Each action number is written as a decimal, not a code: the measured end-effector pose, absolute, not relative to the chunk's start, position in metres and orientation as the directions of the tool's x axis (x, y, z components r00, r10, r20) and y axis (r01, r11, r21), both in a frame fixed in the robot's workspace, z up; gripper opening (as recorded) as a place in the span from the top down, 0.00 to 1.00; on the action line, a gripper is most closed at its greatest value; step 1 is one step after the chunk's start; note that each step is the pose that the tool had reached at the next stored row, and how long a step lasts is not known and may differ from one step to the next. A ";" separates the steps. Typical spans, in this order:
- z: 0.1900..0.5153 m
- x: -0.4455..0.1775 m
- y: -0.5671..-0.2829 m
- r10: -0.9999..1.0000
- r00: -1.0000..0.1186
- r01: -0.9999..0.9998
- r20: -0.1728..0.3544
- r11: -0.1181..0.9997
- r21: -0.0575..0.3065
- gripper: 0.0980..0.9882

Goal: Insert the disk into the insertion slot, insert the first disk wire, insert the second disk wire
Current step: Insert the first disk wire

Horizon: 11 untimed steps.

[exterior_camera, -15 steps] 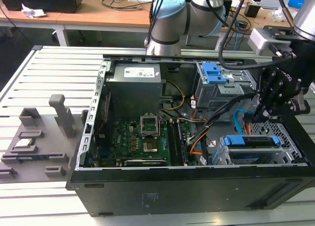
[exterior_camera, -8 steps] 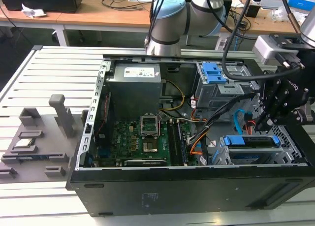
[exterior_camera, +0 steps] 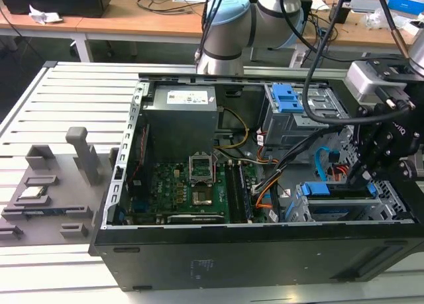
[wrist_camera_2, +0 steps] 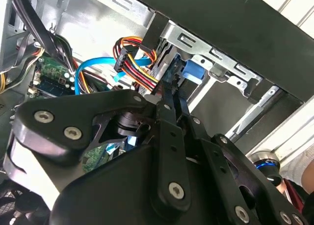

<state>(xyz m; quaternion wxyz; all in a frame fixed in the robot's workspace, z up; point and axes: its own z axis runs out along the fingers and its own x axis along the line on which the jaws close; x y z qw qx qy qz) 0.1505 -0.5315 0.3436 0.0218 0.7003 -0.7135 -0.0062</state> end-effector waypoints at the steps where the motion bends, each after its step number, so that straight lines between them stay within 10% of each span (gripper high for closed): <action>1: 0.343 0.151 -0.532 -1.000 -0.018 -0.999 0.022 0.019 0.039 0.92; 11: 0.338 0.153 -0.532 -1.000 -0.022 -0.999 0.023 0.023 0.039 0.92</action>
